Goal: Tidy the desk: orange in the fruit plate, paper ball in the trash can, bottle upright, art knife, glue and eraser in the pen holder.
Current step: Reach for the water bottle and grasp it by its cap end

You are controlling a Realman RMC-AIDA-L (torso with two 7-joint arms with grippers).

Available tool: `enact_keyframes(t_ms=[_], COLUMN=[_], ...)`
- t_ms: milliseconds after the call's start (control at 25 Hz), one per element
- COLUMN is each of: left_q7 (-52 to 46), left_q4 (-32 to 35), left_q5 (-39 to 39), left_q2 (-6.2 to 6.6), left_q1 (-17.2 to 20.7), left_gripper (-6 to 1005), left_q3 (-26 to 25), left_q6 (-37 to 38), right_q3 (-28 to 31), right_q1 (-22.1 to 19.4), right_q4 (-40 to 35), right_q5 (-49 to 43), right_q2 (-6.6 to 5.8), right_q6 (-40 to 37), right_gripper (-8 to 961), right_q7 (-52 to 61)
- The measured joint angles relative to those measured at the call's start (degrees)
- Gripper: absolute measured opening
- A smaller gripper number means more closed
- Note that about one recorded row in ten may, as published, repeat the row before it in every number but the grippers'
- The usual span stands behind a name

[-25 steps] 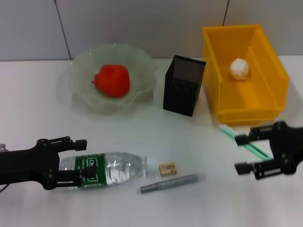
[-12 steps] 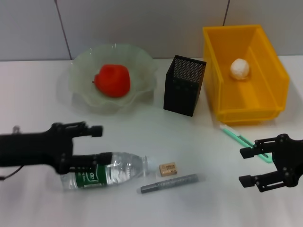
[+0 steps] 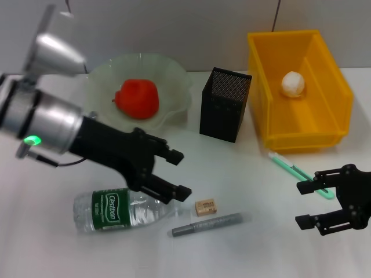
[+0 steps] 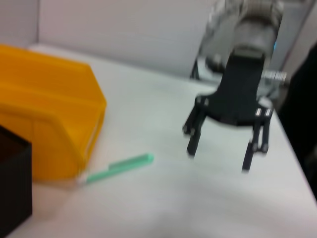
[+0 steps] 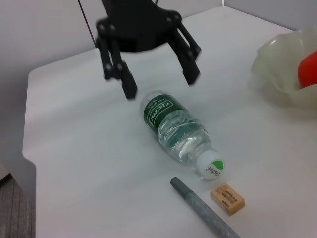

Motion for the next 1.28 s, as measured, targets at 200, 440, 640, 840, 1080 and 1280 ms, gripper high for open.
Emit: enact_keyframes(t_ms=[200, 440, 640, 840, 1080, 1280], left_q7=[-7.9, -13.0, -16.0, -17.2, -17.4, -17.1], left_q4=[1.7, 3.5, 1.9, -0.8, -3.9, -4.3], left_q5=[3.6, 6.3, 9.4, 9.6, 9.6, 9.3], left_q2=[-0.50, -0.71, -0.96, -1.00, -1.05, -1.05], left_q1=[-4.1, -5.1, -5.8, -5.9, -6.3, -6.3], left_gripper=[814, 806, 799, 792, 784, 777], left_q3=[9.8, 20.8, 28.5, 33.5, 36.3, 36.4], left_q6=[-4.5, -11.3, -16.7, -20.6, -24.7, -25.4], right_q3=[0.4, 0.9, 0.9, 1.0, 1.0, 1.0], right_q1=[-0.1, -0.2, -0.2, -0.1, 0.1, 0.0], right_q4=[0.0, -0.1, -0.3, -0.6, -0.6, -0.7], right_q5=[-0.1, -0.2, -0.3, -0.3, -0.3, -0.3], right_q2=[-0.08, -0.22, -0.24, -0.23, -0.12, -0.18], right_q6=[0.1, 0.2, 0.2, 0.2, 0.2, 0.2], right_gripper=[762, 763, 763, 763, 762, 762], right_q7=[0.1, 0.2, 0.3, 0.4, 0.7, 0.9])
